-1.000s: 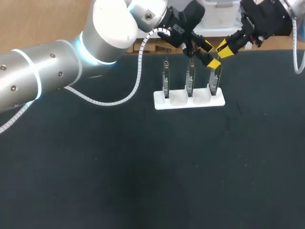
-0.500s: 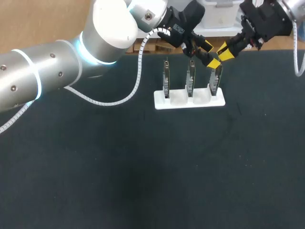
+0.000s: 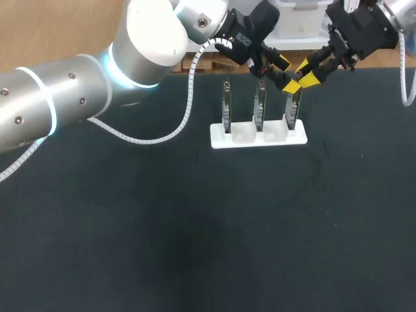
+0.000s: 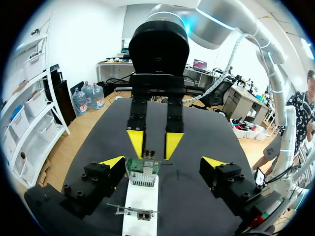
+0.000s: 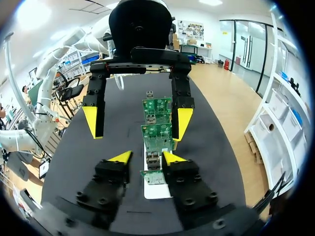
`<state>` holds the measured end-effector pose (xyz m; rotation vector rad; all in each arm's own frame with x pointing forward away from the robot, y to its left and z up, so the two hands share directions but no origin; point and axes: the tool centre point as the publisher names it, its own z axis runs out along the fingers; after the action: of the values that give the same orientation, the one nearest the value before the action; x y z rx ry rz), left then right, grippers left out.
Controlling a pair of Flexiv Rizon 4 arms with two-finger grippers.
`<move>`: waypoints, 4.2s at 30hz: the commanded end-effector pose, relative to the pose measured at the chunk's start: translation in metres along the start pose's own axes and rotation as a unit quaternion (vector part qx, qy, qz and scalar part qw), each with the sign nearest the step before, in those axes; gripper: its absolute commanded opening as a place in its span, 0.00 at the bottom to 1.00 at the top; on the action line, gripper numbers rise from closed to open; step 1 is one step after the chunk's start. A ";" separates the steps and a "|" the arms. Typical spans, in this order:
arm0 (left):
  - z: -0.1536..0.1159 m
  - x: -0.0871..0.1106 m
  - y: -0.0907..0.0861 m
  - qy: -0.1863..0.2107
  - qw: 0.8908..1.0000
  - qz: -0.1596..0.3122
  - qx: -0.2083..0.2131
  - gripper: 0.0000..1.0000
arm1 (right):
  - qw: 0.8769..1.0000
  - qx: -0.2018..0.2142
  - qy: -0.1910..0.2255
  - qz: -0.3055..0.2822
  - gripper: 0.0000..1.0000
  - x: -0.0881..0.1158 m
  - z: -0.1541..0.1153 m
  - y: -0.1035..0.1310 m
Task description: Pick up the optical module with the left hand, and insert it into the network port with the right hand.
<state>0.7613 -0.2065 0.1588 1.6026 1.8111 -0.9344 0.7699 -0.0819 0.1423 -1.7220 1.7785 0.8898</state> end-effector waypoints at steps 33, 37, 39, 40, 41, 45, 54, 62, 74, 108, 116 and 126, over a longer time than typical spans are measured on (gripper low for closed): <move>0.000 0.000 0.000 0.000 1.000 0.000 -0.001 1.00 | 0.998 0.048 -0.029 0.029 0.44 0.018 -0.056 0.000; 0.000 0.000 0.000 0.000 1.000 0.000 -0.001 1.00 | 0.998 0.044 -0.033 0.027 0.00 0.019 -0.059 0.000; 0.000 0.000 0.000 0.000 1.000 0.000 -0.001 1.00 | 0.998 0.046 -0.033 0.027 0.00 0.018 -0.059 -0.001; 0.000 0.000 0.000 0.000 1.000 0.000 -0.001 1.00 | 0.998 0.046 -0.033 0.026 0.00 0.018 -0.059 -0.001; 0.000 0.000 0.000 0.000 1.000 0.000 -0.001 1.00 | 0.998 0.046 -0.033 0.026 0.00 0.017 -0.059 -0.001; 0.000 0.000 0.000 0.000 1.000 0.000 -0.001 1.00 | 0.998 0.045 -0.034 0.021 0.00 0.014 -0.057 0.000; 0.000 0.000 0.000 0.000 1.000 0.000 -0.001 1.00 | 0.998 0.041 -0.037 0.012 0.00 0.007 -0.052 0.002; 0.000 0.000 0.000 0.000 1.000 0.000 -0.001 1.00 | 0.999 0.027 -0.044 0.006 0.00 -0.004 -0.037 -0.002; 0.000 0.000 0.000 0.000 1.000 0.000 -0.001 1.00 | 0.999 0.011 -0.047 -0.006 0.00 -0.022 -0.016 -0.011; 0.000 0.000 0.000 0.000 1.000 0.000 -0.001 1.00 | 0.999 -0.002 -0.032 0.005 0.00 -0.016 -0.002 -0.009; 0.000 0.000 0.000 0.000 1.000 0.000 -0.001 1.00 | 1.000 -0.005 -0.028 0.011 0.00 -0.010 0.000 -0.008; 0.000 0.000 0.000 0.000 1.000 0.000 -0.001 1.00 | 1.000 -0.007 -0.024 0.016 0.00 -0.008 0.003 -0.006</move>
<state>0.7613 -0.2065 0.1588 1.6026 1.8111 -0.9344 0.7779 -0.0751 0.1469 -1.6716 1.7760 0.9545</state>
